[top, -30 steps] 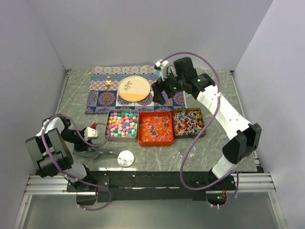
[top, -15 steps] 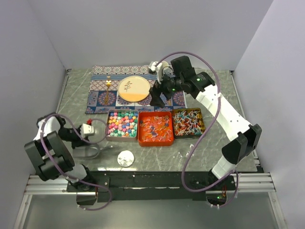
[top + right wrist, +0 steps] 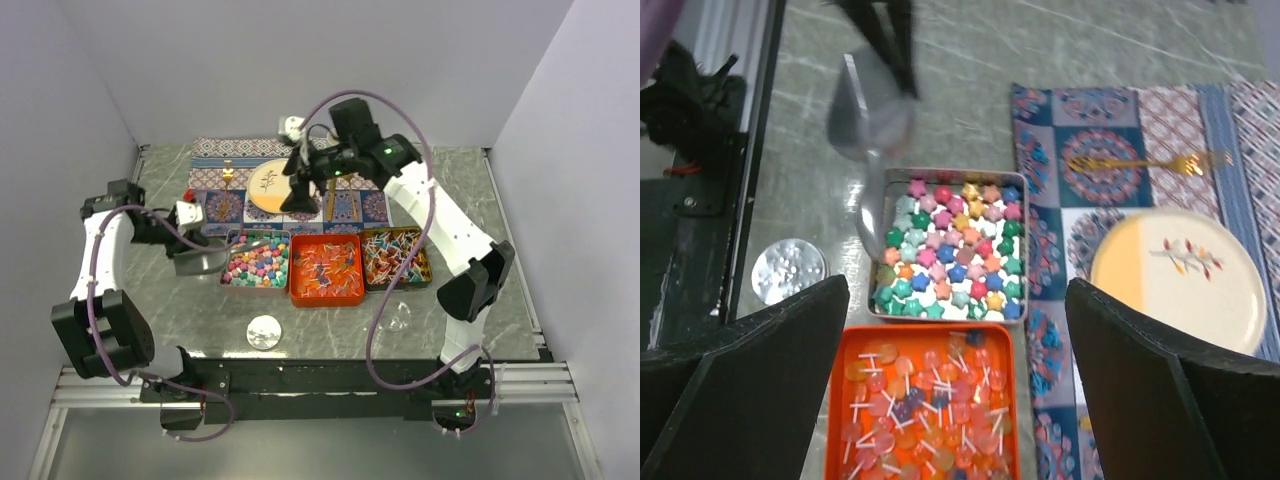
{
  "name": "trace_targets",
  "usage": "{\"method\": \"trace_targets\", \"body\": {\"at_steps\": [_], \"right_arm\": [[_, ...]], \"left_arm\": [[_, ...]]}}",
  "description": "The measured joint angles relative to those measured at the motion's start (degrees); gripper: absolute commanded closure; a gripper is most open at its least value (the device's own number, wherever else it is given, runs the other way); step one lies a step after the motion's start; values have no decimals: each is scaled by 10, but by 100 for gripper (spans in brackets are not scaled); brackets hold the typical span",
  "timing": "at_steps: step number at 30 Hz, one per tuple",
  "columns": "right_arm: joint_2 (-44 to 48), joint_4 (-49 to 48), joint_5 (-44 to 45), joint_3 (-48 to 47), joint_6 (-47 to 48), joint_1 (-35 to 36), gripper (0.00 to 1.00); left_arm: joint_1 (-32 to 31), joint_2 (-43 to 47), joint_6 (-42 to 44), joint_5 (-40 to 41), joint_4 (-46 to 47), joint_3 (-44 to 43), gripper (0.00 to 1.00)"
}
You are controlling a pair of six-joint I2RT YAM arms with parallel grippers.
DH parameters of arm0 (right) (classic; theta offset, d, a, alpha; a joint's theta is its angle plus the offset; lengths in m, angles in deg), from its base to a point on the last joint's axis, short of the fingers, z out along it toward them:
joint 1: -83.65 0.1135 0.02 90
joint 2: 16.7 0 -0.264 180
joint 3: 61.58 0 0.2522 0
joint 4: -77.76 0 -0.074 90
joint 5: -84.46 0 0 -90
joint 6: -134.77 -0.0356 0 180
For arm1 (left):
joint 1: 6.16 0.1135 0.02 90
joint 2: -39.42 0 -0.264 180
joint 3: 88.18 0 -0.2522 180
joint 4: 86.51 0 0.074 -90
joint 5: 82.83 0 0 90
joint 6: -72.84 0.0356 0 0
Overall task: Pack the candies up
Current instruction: Pick up the spatula from the center of the board.
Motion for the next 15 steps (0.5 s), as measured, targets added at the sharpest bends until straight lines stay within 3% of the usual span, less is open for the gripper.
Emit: {"method": "trace_targets", "body": {"at_steps": [6,15], "right_arm": [[-23,19,-1,-3,34,56,10],[-37,-21,-5,12,18,57,18]], "left_arm": [[-39,-22,-124,-37,47,-52,99],[-53,-23,-219,-57,80,-82,99]]}}
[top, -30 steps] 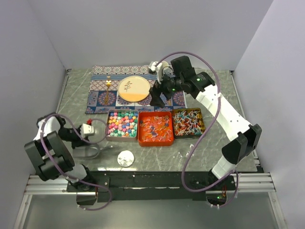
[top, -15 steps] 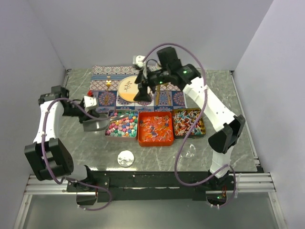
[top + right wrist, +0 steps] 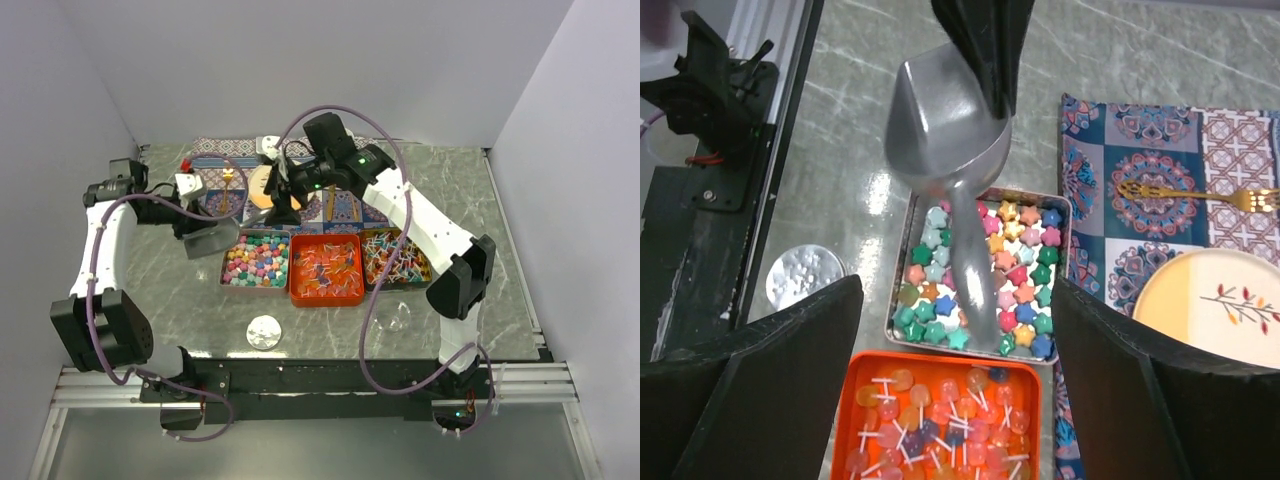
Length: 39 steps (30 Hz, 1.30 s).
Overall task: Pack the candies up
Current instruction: Pick up the spatula from the center of the board.
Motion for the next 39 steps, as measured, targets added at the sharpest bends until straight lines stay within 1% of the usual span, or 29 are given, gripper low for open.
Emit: {"method": "trace_targets", "body": {"at_steps": [6,7,12,16,22,29,35,39], "right_arm": [[-30,-18,-1,-2,-16,3,19],[-35,-18,-2,-5,-15,3,20],[-53,0,-7,-13,-5,4,25],[-55,16,-14,-15,0,5,26],[-58,23,-19,-35,4,5,27],[-63,25,-26,-51,7,5,27],[-76,37,-29,-62,11,9,31],[-88,40,-29,-64,11,9,37]], "left_arm": [[-33,1,-19,-2,-1,0,99],[-36,1,-27,-5,2,0,99],[-38,1,-59,-12,14,-5,99],[-37,1,-74,-18,20,-17,99],[-37,1,-74,-19,18,-29,99],[-39,-20,-56,-16,-12,-48,99],[-41,-29,-61,-19,-12,-50,99],[-42,-29,-67,-19,-10,-50,99]]}}
